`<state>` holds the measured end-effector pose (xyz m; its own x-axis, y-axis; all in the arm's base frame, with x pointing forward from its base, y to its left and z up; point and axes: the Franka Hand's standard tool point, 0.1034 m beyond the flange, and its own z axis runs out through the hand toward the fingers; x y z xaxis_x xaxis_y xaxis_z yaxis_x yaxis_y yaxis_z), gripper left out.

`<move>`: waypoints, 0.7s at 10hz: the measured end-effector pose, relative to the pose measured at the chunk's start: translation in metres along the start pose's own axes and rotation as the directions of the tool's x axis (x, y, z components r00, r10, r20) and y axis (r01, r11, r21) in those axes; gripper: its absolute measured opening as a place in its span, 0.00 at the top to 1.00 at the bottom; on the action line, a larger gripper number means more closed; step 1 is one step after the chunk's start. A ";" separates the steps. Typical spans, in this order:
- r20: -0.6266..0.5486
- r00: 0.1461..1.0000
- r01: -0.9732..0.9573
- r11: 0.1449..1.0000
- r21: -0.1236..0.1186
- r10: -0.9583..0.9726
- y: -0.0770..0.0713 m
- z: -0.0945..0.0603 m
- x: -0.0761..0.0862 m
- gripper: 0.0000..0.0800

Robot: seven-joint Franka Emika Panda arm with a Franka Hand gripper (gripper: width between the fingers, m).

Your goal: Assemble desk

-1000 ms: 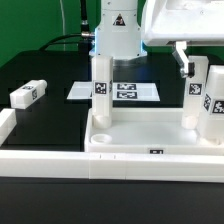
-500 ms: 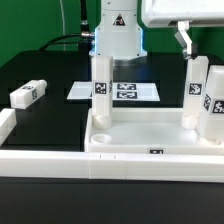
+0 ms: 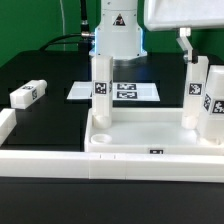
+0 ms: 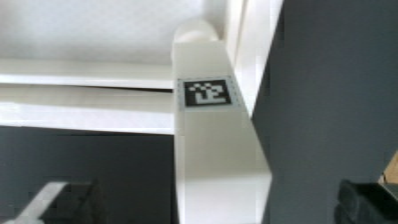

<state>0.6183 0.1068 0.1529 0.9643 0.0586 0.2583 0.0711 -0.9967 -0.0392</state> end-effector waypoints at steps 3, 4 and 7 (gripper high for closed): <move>0.233 0.972 -0.003 1.000 0.009 0.001 -0.004 0.006 -0.001 0.19; 0.292 0.956 -0.003 1.000 0.009 0.000 -0.003 0.008 -0.001 0.19; 0.307 0.952 -0.007 1.000 0.000 0.007 0.004 0.020 0.002 0.19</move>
Offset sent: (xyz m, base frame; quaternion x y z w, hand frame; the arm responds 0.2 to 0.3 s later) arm 0.0105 -0.0016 -0.0022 -0.0116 -0.1917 -0.0077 0.9813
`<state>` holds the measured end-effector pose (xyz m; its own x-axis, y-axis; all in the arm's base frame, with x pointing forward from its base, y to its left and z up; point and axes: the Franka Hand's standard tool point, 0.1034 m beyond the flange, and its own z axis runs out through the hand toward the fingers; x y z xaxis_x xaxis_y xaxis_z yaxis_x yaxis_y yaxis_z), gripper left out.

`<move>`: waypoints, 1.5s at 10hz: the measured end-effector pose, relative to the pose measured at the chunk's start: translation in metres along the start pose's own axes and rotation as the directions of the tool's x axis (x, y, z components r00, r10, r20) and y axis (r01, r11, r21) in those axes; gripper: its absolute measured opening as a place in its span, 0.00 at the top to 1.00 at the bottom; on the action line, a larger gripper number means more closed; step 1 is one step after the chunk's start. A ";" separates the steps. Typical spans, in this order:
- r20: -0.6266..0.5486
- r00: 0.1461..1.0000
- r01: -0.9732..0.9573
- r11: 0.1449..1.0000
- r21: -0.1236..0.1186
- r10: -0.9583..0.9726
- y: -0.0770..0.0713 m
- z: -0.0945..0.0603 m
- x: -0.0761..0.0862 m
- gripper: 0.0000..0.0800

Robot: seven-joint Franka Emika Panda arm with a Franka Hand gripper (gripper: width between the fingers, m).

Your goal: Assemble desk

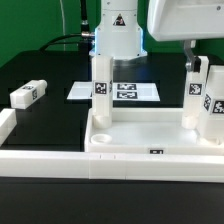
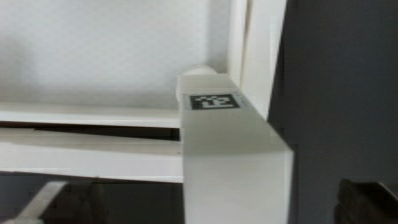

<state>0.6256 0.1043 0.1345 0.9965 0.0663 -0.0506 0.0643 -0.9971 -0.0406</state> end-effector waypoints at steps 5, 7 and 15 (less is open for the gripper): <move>0.001 1.000 0.005 1.000 -0.003 -0.005 0.005 0.007 -0.001 0.34; 0.001 1.000 0.004 1.000 -0.003 -0.004 0.005 0.007 -0.001 0.51; 0.001 0.937 -0.350 0.937 0.001 0.350 0.005 0.007 -0.001 0.64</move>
Offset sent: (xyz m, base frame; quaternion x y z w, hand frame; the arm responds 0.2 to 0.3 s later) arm 0.0004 -0.0040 -0.0059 0.0084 0.0149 -0.0423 0.9990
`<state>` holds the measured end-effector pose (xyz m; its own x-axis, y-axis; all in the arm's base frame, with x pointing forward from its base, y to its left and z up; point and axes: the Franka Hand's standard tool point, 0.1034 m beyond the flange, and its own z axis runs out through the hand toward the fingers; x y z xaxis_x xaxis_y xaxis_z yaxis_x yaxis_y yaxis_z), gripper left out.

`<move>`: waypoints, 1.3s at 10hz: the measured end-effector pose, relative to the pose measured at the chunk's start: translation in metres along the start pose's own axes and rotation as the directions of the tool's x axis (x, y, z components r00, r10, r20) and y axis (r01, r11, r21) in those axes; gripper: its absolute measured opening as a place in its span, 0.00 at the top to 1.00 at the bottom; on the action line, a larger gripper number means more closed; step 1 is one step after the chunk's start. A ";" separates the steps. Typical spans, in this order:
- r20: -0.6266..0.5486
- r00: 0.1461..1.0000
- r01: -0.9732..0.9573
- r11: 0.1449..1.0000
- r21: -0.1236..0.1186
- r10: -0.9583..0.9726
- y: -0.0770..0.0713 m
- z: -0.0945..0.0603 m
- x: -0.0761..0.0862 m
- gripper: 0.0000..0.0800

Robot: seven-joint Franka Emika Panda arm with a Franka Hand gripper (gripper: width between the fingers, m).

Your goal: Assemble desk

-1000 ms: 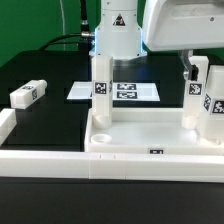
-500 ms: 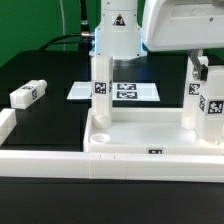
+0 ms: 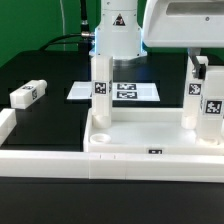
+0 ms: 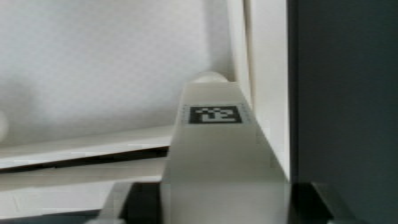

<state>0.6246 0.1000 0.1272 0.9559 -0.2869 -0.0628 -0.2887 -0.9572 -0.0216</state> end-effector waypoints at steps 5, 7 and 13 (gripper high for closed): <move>0.009 0.893 -0.451 0.893 0.015 0.451 0.002 0.001 0.001 0.64; 0.010 0.770 -0.637 0.770 0.025 0.637 0.003 0.002 0.002 0.64; 0.014 0.657 -0.754 0.657 0.022 0.754 0.002 0.004 0.001 0.39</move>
Offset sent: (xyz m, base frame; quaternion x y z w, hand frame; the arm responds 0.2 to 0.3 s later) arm -0.0108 -0.0013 0.0018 0.0115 -0.0203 0.2677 0.9632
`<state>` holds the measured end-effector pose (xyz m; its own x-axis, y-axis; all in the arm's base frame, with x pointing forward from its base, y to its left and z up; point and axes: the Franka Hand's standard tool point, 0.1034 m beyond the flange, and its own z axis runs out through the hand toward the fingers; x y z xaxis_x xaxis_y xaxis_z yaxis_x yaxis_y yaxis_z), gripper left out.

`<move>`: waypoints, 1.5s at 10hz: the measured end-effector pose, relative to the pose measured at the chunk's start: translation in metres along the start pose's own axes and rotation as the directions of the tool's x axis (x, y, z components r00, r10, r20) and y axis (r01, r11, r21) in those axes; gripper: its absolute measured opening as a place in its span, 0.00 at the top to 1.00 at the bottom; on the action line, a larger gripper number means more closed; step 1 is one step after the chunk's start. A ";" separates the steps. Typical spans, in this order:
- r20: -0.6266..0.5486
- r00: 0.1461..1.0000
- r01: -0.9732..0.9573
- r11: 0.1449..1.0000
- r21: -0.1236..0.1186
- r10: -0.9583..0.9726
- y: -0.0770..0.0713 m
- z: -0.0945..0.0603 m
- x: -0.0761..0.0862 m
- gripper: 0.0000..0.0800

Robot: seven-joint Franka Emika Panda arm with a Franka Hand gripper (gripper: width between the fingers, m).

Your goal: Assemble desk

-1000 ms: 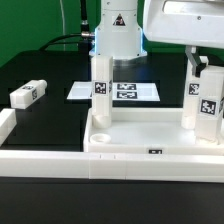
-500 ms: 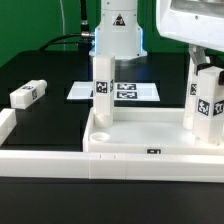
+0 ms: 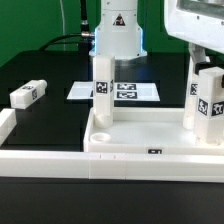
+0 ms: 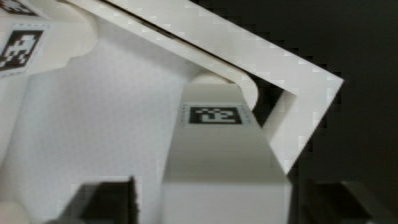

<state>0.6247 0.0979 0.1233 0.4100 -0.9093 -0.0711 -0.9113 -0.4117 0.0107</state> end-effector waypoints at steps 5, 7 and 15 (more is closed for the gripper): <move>-0.007 0.939 0.344 0.939 -0.016 -0.344 0.001 0.003 0.000 0.19; -0.004 0.874 0.486 0.874 -0.016 -0.486 0.001 0.003 0.001 0.19; 0.006 0.526 0.850 0.525 -0.030 -0.851 0.000 0.005 -0.002 0.19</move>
Offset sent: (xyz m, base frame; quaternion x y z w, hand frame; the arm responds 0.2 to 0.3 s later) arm -0.0039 0.0099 0.0021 0.0073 0.0034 -0.1228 0.9924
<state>0.6234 0.0996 0.1180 0.9904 -0.1277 -0.0521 -0.1291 -0.9913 -0.0250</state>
